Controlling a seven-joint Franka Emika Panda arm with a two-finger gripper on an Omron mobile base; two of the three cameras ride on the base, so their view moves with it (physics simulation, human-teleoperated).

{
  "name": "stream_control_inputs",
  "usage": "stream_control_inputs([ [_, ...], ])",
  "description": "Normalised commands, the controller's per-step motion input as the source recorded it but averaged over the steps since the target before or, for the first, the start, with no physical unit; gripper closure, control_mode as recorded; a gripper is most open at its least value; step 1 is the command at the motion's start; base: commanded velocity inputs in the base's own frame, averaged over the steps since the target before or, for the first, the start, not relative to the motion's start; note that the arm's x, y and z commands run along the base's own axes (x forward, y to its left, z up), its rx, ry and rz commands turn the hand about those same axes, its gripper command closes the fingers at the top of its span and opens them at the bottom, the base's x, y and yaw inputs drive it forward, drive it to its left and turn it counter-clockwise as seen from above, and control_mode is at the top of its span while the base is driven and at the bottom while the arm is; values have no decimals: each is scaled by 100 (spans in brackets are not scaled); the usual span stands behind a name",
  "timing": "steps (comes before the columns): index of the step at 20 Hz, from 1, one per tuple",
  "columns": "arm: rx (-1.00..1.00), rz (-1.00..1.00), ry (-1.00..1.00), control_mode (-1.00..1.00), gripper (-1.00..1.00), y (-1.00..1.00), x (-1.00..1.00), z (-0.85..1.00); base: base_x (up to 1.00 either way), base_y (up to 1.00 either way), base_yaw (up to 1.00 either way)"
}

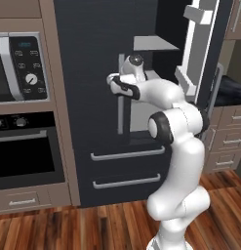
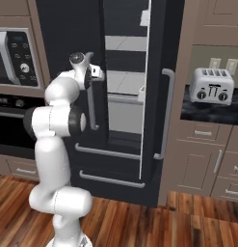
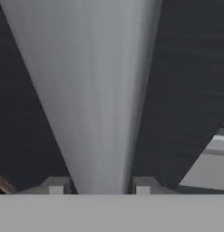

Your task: Place one of the steaks on the plate and the other in the bowl. Then place the bowl in the fridge.

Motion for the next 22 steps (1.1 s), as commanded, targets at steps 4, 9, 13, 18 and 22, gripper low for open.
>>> stream_control_inputs([
  [4, -4, 6, 14, -100, 100, 100, -100, 4, 0, 0, 0],
  [9, -5, 6, 6, -100, 100, 100, -100, 0, 0, 0, 0],
  [13, -14, 5, 5, -100, 100, 100, -89, 0, 0, 0, 0],
  [18, -15, 6, 7, -100, 100, 100, -85, 0, 0, 0, 0],
  [22, -13, 4, 6, -100, 100, 88, -75, 9, 0, 0, 0],
])
